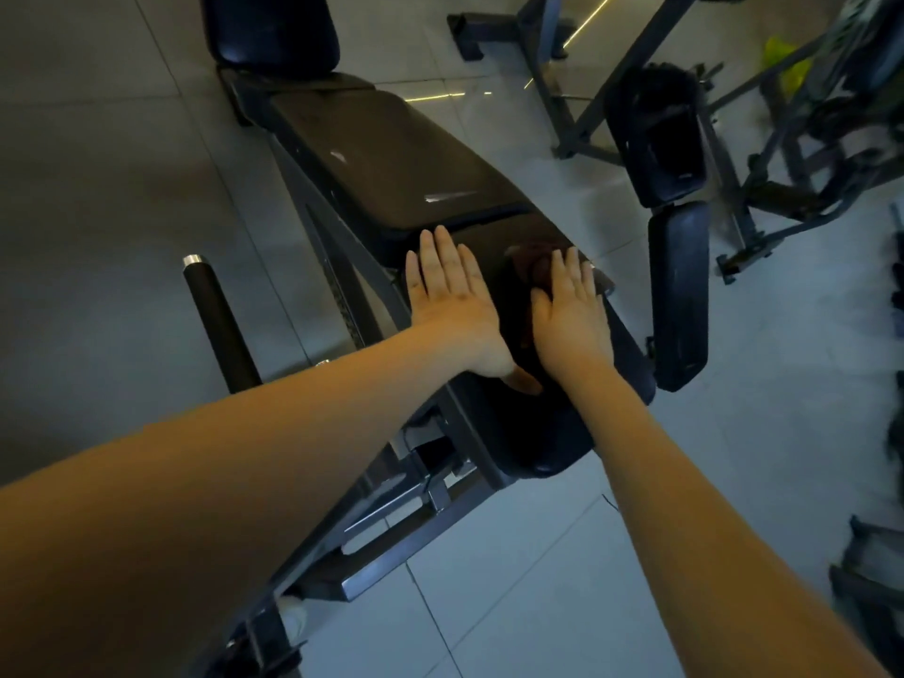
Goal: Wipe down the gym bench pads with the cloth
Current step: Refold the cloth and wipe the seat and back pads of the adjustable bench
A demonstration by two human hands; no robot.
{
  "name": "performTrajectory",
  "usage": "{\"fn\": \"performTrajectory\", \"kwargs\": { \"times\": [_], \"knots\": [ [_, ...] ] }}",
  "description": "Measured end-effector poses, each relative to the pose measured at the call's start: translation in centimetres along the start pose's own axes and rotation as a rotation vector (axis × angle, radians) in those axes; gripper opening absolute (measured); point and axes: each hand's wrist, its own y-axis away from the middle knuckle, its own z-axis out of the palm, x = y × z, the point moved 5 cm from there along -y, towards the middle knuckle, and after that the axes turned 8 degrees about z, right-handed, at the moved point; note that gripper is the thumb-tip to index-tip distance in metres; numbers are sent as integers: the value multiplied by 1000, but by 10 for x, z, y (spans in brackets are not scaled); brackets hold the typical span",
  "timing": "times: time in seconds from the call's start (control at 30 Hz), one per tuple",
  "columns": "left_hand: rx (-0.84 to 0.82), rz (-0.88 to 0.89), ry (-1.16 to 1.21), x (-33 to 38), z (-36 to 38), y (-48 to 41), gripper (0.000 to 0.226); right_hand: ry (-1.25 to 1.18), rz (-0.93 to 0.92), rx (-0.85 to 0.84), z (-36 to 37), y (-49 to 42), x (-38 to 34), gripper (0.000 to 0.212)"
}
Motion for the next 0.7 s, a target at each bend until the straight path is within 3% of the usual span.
{"fn": "performTrajectory", "kwargs": {
  "times": [0.1,0.23,0.3,0.5,0.7],
  "knots": [
    [-6,-9,-10,-1,-1,-2,157,2,-46,-21,6,44,10,58],
    [48,-23,-25,-3,1,-5,117,56,-87,-129,2,60,25,64],
    [49,-8,-27,-4,1,-6,110,109,-144,-111,-3,52,21,70],
    [-45,-7,-37,-3,1,-7,139,84,-154,-34,10,33,8,60],
    [-133,-11,-52,-2,2,-9,174,23,13,35,4,-40,-15,57]
  ]
}}
